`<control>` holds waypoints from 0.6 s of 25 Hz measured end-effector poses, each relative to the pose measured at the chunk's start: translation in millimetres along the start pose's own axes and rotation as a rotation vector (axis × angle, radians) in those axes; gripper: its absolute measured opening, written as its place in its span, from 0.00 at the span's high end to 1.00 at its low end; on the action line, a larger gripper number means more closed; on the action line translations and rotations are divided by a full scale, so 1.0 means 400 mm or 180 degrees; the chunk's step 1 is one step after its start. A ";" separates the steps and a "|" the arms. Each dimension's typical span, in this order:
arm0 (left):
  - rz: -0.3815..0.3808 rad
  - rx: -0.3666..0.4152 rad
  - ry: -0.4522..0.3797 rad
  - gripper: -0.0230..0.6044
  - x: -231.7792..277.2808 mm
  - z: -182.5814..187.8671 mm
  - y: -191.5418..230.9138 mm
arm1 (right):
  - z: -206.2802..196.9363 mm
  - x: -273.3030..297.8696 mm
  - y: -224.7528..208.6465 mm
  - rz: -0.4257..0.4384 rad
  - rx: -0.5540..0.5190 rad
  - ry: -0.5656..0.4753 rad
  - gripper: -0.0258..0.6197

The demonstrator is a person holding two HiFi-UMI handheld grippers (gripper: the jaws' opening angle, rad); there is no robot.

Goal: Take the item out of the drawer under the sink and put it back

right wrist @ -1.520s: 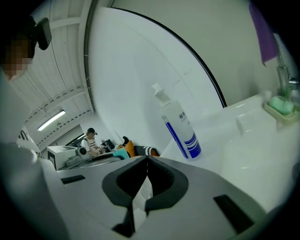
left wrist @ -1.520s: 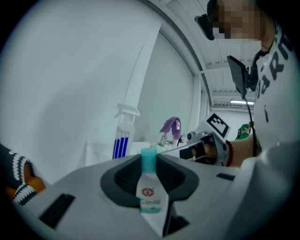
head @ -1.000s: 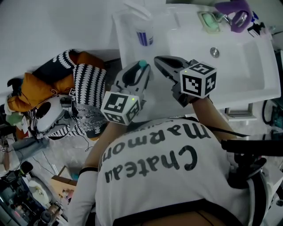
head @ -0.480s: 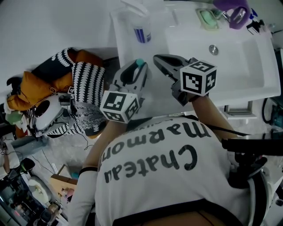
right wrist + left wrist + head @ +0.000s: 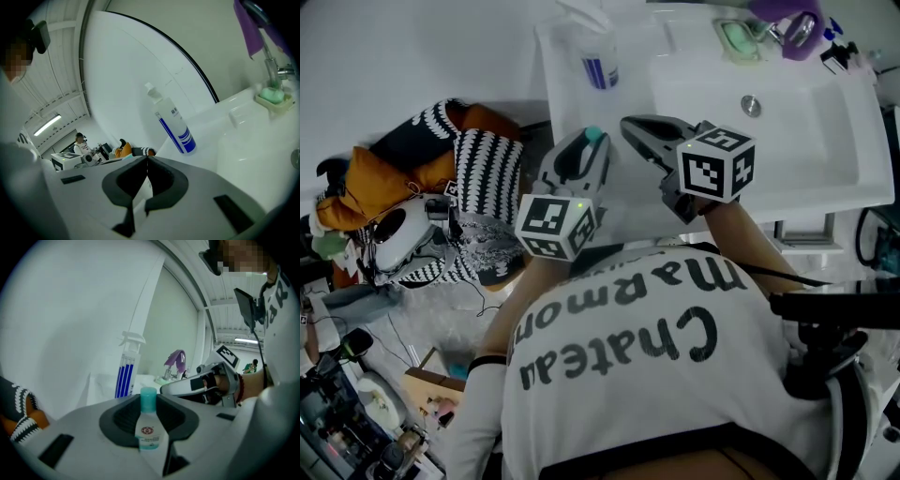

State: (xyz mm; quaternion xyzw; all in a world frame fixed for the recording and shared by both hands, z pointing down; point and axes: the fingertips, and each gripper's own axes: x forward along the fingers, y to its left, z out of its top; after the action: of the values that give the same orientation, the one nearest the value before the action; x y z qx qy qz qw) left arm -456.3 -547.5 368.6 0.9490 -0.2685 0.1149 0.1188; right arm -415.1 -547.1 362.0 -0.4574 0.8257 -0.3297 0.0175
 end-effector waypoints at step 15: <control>0.0049 0.0149 0.0066 0.80 -0.005 -0.009 -0.022 | 0.004 -0.030 0.020 0.0030 -0.0070 0.0036 0.95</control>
State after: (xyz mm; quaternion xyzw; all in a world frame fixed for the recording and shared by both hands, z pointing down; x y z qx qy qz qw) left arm -453.7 -538.3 370.2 0.9482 -0.2718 0.1319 0.0985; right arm -413.6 -535.6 352.9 -0.4518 0.8315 -0.3231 0.0092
